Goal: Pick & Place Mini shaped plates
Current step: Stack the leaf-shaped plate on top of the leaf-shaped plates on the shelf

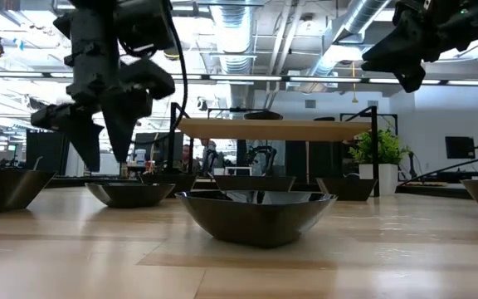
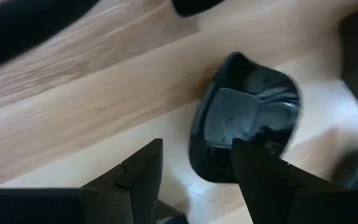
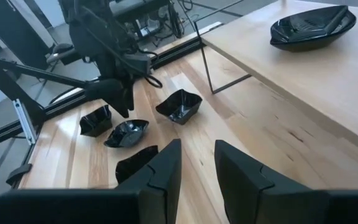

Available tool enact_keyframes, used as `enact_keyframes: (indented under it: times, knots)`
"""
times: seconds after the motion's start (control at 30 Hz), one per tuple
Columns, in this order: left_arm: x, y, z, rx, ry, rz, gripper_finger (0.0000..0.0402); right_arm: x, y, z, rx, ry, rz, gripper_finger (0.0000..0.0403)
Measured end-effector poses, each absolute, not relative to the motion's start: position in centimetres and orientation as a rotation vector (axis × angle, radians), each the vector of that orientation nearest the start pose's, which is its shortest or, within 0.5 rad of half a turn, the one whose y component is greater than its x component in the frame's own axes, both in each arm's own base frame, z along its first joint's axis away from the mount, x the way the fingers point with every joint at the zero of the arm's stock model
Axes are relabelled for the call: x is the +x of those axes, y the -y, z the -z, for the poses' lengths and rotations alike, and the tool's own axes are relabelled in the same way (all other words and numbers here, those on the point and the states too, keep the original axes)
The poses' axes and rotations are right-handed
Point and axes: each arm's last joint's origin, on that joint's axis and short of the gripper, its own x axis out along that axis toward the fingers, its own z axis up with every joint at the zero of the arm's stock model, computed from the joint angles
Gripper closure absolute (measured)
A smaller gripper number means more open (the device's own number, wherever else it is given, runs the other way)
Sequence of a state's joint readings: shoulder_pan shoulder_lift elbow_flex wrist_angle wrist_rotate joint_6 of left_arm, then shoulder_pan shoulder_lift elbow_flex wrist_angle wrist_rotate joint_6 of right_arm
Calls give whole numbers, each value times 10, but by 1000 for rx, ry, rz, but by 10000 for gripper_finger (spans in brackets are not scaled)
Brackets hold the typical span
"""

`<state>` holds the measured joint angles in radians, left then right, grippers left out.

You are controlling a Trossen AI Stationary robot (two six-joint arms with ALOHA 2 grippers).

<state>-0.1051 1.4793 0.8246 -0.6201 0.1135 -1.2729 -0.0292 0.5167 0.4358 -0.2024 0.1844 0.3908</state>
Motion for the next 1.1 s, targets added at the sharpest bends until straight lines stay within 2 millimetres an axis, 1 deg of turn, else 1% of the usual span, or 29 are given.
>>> enact_keyframes:
  times: [0.2, 0.37, 0.47, 0.67, 0.77, 0.97, 1.1]
  knots:
    - [257, 28, -162, -1053, -1222, -686, 209, 132, 9, -247, 365, -238, 265, 310]
    - [262, 28, -152, -1016, -1235, -682, 209, 132, 9, -247, 365, -238, 265, 310]
    - [266, 29, -149, -1018, -1220, -672, 209, 132, 9, -247, 366, -238, 265, 310]
    - [266, 27, -150, -996, -1189, -694, 210, 132, 9, -247, 367, -239, 265, 310]
    - [267, 27, -148, -995, -1187, -695, 220, 132, 9, -247, 367, -240, 265, 310]
    - [268, 27, -149, -994, -1176, -693, 256, 132, 9, -247, 367, -240, 265, 310]
    - [269, 27, -149, -987, -1160, -699, 268, 132, 9, -247, 367, -240, 265, 310]
